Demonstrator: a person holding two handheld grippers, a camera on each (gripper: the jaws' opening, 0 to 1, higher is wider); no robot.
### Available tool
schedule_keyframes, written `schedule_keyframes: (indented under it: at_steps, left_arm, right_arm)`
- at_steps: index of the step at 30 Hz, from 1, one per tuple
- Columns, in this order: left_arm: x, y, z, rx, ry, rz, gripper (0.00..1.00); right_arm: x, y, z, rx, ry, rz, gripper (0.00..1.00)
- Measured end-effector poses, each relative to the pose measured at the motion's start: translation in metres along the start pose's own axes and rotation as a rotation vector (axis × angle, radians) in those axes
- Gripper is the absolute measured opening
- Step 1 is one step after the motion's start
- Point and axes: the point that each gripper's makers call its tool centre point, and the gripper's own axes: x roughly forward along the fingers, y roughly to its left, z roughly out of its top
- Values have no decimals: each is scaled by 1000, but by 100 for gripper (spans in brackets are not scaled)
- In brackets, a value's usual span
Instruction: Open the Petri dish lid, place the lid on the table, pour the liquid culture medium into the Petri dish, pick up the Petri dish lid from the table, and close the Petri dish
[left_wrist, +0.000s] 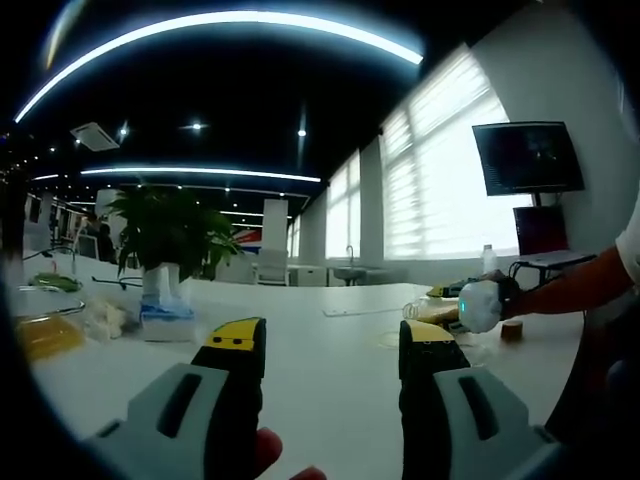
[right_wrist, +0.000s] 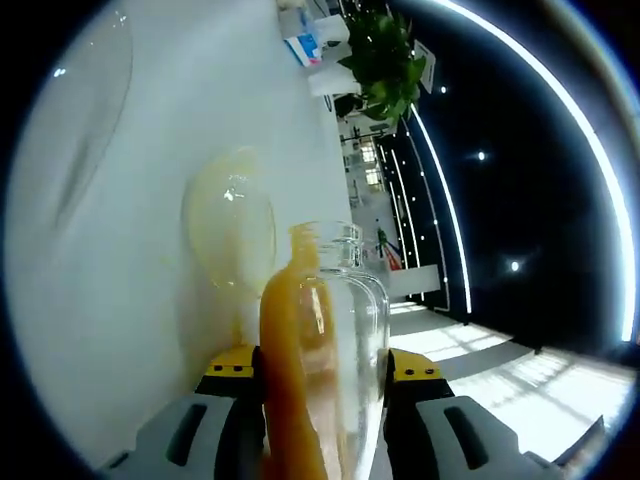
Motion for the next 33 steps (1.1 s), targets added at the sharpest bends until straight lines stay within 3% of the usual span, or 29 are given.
schedule_keyframes:
  at_steps: [33]
  left_arm:
    - [-1, 4, -5, -16, -2, 4, 45]
  right_arm:
    - [1, 1, 1, -43, -2, 15, 42]
